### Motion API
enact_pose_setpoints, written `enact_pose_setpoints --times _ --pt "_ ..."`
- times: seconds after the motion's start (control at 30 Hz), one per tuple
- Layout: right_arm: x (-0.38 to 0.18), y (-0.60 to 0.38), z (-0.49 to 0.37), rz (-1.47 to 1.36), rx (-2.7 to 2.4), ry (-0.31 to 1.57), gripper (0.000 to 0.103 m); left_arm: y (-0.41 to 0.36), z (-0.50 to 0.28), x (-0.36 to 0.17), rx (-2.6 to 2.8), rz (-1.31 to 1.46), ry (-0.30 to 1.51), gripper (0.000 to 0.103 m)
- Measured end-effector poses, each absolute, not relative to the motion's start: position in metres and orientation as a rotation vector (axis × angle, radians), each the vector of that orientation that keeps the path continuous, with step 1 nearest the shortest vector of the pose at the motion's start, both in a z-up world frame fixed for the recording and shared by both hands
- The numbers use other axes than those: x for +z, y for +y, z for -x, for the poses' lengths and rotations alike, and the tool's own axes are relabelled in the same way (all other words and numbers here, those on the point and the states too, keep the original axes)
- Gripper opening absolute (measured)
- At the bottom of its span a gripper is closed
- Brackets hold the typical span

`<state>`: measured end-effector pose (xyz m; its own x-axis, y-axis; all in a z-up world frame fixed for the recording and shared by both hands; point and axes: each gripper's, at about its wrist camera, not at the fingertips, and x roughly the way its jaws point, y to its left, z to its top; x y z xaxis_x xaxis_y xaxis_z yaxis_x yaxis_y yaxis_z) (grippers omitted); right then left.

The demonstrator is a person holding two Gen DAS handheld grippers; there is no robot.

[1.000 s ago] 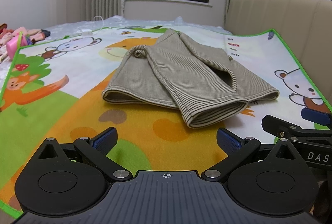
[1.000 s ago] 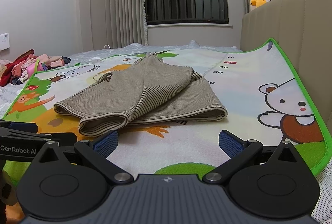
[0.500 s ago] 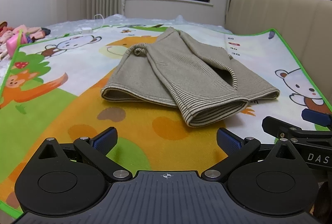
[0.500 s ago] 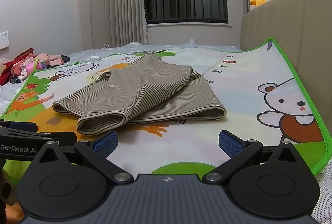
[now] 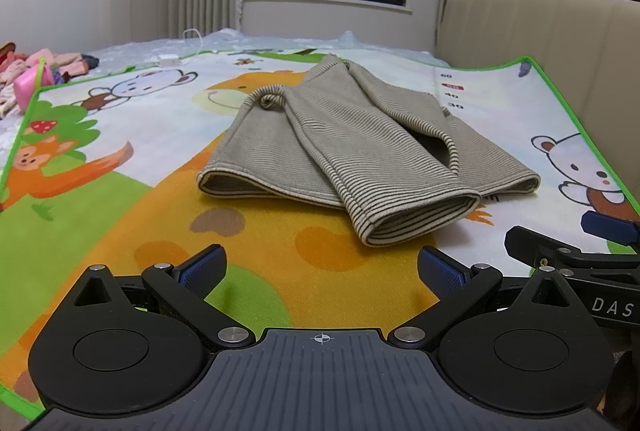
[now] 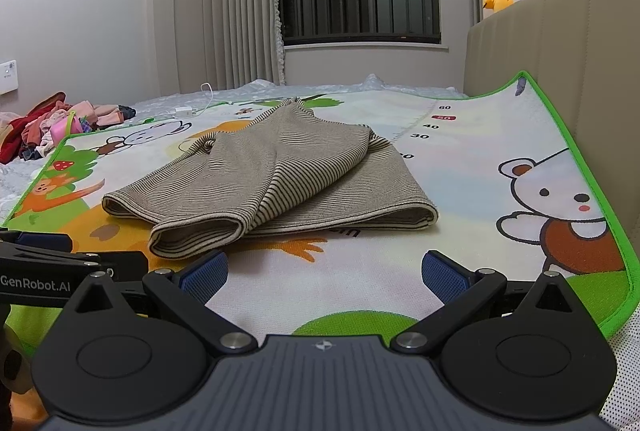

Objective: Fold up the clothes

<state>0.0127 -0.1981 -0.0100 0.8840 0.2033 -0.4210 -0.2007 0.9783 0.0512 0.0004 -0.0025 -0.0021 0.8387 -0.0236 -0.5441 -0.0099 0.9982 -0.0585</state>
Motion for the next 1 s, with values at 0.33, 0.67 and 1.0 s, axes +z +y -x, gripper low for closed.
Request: enact_pose_setpoints --times 0.33,0.67,1.0 --pt "-0.0103 -0.1978 -0.013 -0.007 0.211 0.44 0.103 -0.0015 -0.0004 -0.0024 -0.006 0.059 0.575 0.103" --pt "-0.0103 -0.1973 -0.0127 -0.008 0.21 0.44 0.103 -0.0009 -0.0007 -0.0017 -0.006 0.058 0.574 0.103" --pt "-0.0109 -0.1982 -0.016 -0.003 0.215 0.448 0.103 -0.0005 -0.0016 -0.0022 -0.012 0.063 0.575 0.103"
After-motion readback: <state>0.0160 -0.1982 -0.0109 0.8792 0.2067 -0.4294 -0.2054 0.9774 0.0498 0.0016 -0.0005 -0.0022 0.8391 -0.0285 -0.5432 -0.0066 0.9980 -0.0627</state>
